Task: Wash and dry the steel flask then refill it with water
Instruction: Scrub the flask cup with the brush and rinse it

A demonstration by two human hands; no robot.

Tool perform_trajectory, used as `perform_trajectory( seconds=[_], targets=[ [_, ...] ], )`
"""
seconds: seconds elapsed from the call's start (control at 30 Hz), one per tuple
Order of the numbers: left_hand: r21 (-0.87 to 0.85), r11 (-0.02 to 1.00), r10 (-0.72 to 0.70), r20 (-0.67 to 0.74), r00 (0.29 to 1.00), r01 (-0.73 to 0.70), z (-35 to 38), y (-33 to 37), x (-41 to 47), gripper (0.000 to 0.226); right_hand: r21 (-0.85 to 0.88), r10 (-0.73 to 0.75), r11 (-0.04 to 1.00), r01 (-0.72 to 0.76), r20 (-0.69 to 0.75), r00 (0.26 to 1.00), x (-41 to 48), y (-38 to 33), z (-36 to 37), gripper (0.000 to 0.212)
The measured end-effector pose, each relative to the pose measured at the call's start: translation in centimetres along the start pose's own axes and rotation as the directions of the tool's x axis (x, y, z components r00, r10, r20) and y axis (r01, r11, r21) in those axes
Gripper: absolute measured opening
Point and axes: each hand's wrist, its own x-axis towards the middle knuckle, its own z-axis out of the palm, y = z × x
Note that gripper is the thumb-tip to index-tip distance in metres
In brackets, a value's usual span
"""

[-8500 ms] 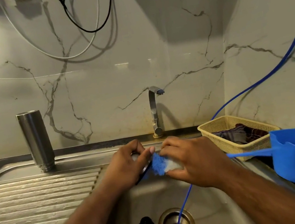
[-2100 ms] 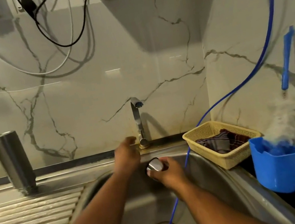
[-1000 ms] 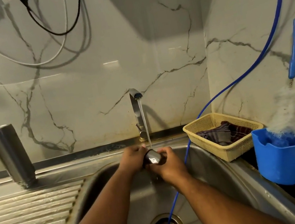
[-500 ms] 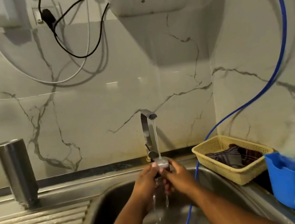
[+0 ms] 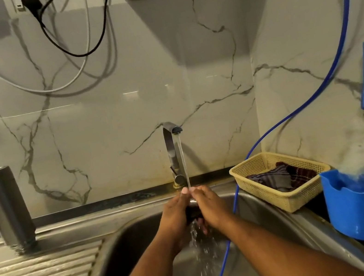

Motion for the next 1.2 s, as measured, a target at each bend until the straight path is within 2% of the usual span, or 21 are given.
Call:
perform_trajectory(
  seconds=[0.03,0.1,0.17,0.2,0.3,0.33,0.4,0.43,0.5,0.57,0.6,0.67,0.73,0.77,0.8,0.87,0.97,1.03,1.13,1.2],
  targets=[
    [0.087,0.995,0.039,0.034,0.999,-0.042,-0.2,0.0,0.0,0.037,0.024,0.046,0.999,-0.045,-0.041,0.998,0.0,-0.2,0.2,0.034],
    [0.281,0.95,0.106,0.129,0.986,-0.139,-0.3,-0.1,-0.2,0.024,0.183,0.189,0.968,-0.172,-0.078,0.979,0.3,-0.6,0.2,0.046],
    [0.391,0.9,0.136,0.172,0.976,-0.194,-0.4,-0.5,0.0,0.015,0.308,0.299,0.912,-0.271,-0.045,0.953,0.5,-0.7,-0.2,0.052],
    [0.411,0.889,0.15,0.15,0.977,-0.199,-0.5,-0.7,0.0,0.014,0.309,0.311,0.905,-0.292,-0.011,0.95,0.6,-0.6,-0.4,0.055],
    [0.488,0.844,0.237,0.033,0.971,-0.222,-0.7,-0.7,0.4,0.011,0.226,0.217,0.946,-0.233,0.094,0.972,0.4,-0.3,-0.7,0.049],
    [0.553,0.796,0.281,0.02,0.959,-0.245,-0.9,-0.6,0.6,0.011,0.196,0.168,0.962,-0.188,0.112,0.979,0.4,-0.1,-0.8,0.044],
    [0.734,0.626,0.364,0.023,0.931,-0.263,-1.4,-0.8,1.2,0.014,0.156,0.096,0.981,-0.115,0.128,0.987,0.6,0.4,-0.9,0.041],
    [0.799,0.544,0.397,0.024,0.917,-0.256,-1.7,-0.9,1.3,0.019,0.142,0.07,0.986,-0.089,0.133,0.989,0.6,0.7,-1.0,0.046],
    [0.83,0.495,0.43,0.021,0.903,-0.255,-2.1,-0.8,1.4,0.028,0.126,0.04,0.99,-0.059,0.144,0.989,0.6,0.9,-0.9,0.072],
    [0.817,0.488,0.447,0.07,0.892,-0.309,-2.1,-0.5,1.2,0.031,0.138,0.031,0.989,-0.052,0.148,0.988,0.4,0.8,-0.5,0.095],
    [0.811,0.481,0.463,0.089,0.882,-0.334,-2.1,-0.5,1.2,0.033,0.161,0.034,0.985,-0.059,0.151,0.988,0.3,0.7,-0.4,0.095],
    [0.77,0.538,0.491,0.044,0.87,-0.343,-2.0,-0.3,1.1,0.046,0.237,0.068,0.966,-0.107,0.164,0.984,0.3,0.6,-0.4,0.073],
    [0.659,0.687,0.433,-0.033,0.901,-0.306,-2.0,-0.4,1.0,0.067,0.308,0.111,0.938,-0.161,0.174,0.978,0.2,0.4,-0.5,0.04],
    [0.61,0.742,0.376,-0.035,0.926,-0.278,-1.9,-0.4,0.8,0.073,0.341,0.137,0.922,-0.186,0.162,0.977,0.3,0.3,-0.5,0.032],
    [0.589,0.765,0.332,-0.013,0.943,-0.261,-1.8,-0.5,0.8,0.073,0.352,0.173,0.913,-0.207,0.126,0.977,0.3,0.1,-0.5,0.031],
    [0.615,0.743,0.294,0.057,0.954,-0.265,-1.7,-0.7,0.8,0.064,0.295,0.234,0.926,-0.236,0.044,0.971,0.2,-0.5,-0.6,0.035],
    [0.619,0.736,0.286,0.084,0.955,-0.275,-1.7,-0.8,0.9,0.065,0.126,0.28,0.95,-0.287,0.072,0.957,-0.4,-0.7,-1.0,0.052],
    [0.625,0.733,0.285,0.075,0.956,-0.268,-1.7,-0.9,0.9,0.066,0.029,0.243,0.969,-0.244,0.028,0.97,-0.5,-0.9,-0.7,0.057],
    [0.626,0.737,0.301,0.036,0.953,-0.256,-1.9,-1.1,1.1,0.07,-0.018,0.024,0.999,-0.027,-0.149,0.988,0.2,-0.9,-0.2,0.038],
    [0.635,0.721,0.332,0.035,0.943,-0.278,-1.9,-1.1,1.1,0.068,-0.032,-0.049,0.998,0.046,-0.103,0.994,0.0,-1.1,-0.2,0.036]
  ],
)
